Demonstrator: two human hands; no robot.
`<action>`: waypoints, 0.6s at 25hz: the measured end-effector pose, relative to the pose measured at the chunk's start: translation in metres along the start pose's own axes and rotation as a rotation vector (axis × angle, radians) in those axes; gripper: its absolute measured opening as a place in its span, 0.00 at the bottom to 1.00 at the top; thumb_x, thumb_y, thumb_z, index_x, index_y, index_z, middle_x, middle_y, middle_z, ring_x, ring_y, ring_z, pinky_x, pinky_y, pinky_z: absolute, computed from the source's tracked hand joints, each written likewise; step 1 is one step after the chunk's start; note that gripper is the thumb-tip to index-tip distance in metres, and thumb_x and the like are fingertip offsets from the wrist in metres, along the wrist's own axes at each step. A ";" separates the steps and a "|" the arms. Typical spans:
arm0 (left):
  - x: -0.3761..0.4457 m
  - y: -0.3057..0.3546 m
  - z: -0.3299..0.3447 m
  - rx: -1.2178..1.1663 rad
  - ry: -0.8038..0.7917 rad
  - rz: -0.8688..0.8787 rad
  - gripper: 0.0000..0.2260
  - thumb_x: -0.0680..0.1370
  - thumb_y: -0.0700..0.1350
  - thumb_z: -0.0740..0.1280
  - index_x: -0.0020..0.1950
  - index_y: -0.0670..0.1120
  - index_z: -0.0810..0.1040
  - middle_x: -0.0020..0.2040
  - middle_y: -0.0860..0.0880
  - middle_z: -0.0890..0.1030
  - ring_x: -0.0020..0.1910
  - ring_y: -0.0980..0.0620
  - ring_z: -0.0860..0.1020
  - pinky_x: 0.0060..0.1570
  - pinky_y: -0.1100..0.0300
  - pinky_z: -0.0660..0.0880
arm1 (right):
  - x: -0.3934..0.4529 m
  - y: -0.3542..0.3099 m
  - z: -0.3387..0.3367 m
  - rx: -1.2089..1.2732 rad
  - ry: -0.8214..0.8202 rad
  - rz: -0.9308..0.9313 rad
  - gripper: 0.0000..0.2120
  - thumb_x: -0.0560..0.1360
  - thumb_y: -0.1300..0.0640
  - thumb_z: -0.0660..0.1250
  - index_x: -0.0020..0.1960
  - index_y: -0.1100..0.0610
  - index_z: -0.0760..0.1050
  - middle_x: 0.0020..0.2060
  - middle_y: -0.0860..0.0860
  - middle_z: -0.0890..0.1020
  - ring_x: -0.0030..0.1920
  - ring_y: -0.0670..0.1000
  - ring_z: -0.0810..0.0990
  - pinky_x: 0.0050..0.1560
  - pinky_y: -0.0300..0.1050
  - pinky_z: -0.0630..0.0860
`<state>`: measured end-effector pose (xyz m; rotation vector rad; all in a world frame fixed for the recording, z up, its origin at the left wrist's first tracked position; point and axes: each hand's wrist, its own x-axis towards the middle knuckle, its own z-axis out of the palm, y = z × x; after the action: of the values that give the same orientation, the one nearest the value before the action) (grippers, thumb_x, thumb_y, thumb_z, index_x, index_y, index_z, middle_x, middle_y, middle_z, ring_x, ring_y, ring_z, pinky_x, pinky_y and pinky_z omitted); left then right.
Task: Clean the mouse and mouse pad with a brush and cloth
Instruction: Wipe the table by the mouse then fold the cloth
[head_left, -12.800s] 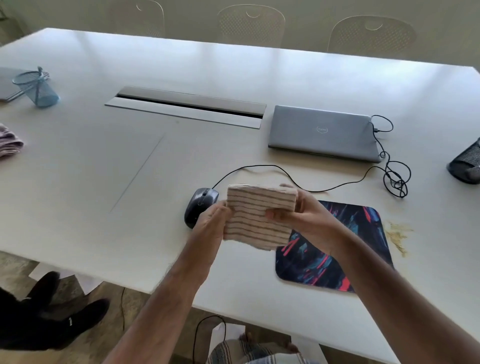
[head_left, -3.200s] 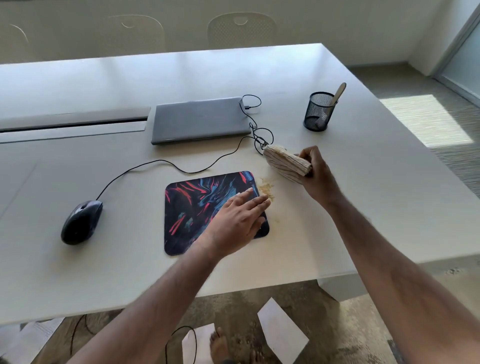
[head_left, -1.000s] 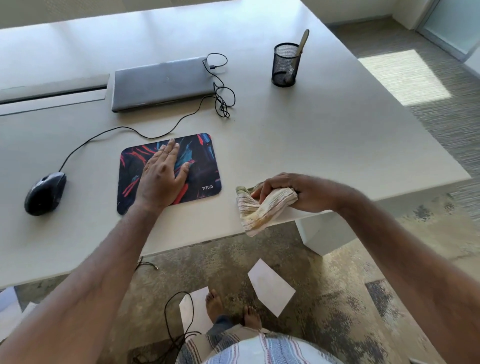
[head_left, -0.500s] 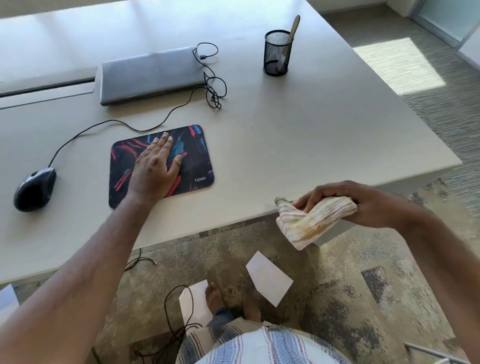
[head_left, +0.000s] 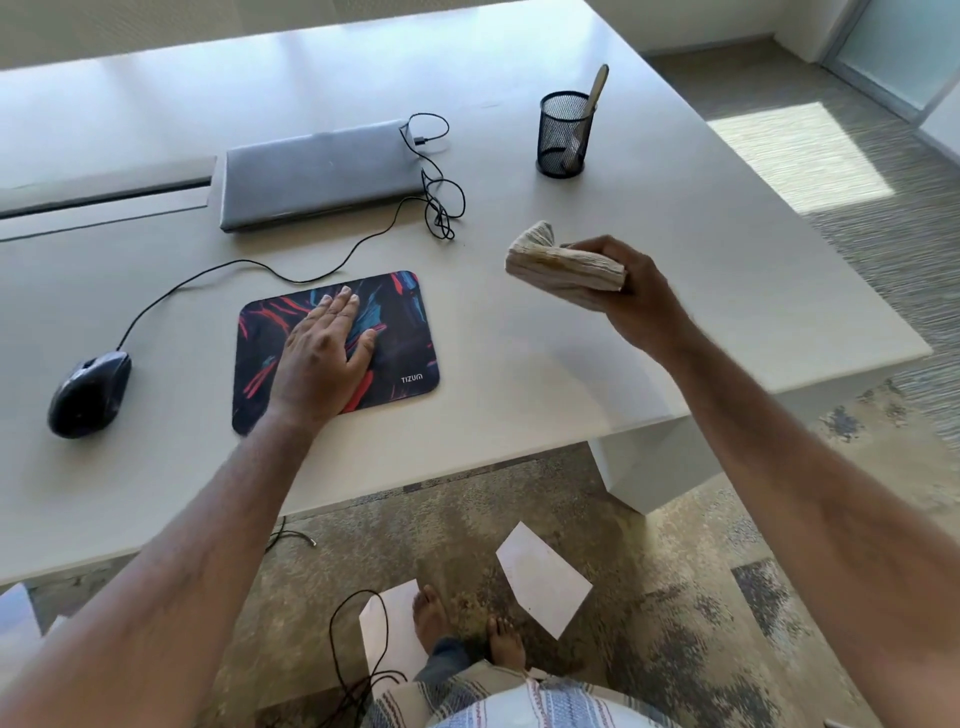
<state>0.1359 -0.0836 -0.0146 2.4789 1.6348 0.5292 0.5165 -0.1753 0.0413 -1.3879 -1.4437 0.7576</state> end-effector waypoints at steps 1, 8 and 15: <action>0.000 -0.001 0.000 0.000 -0.001 0.000 0.28 0.85 0.58 0.58 0.81 0.44 0.65 0.80 0.45 0.66 0.81 0.47 0.62 0.80 0.49 0.57 | 0.009 0.007 0.002 -0.082 0.021 -0.004 0.17 0.74 0.66 0.71 0.62 0.60 0.80 0.53 0.54 0.86 0.51 0.46 0.81 0.53 0.42 0.77; 0.002 -0.004 0.002 -0.013 0.004 -0.005 0.30 0.83 0.61 0.55 0.80 0.44 0.66 0.80 0.46 0.67 0.80 0.47 0.62 0.80 0.47 0.58 | -0.008 0.026 0.008 -0.286 -0.285 -0.072 0.17 0.76 0.74 0.67 0.60 0.60 0.80 0.53 0.55 0.86 0.52 0.52 0.84 0.50 0.50 0.77; 0.003 -0.005 0.003 -0.015 0.000 -0.012 0.31 0.83 0.62 0.54 0.80 0.45 0.66 0.80 0.46 0.67 0.81 0.47 0.62 0.80 0.47 0.59 | -0.069 0.004 -0.002 0.046 -0.500 0.042 0.10 0.79 0.72 0.68 0.59 0.67 0.81 0.63 0.58 0.85 0.71 0.58 0.79 0.72 0.62 0.74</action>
<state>0.1337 -0.0791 -0.0181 2.4575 1.6383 0.5372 0.5122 -0.2418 0.0232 -1.2466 -1.7643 1.2182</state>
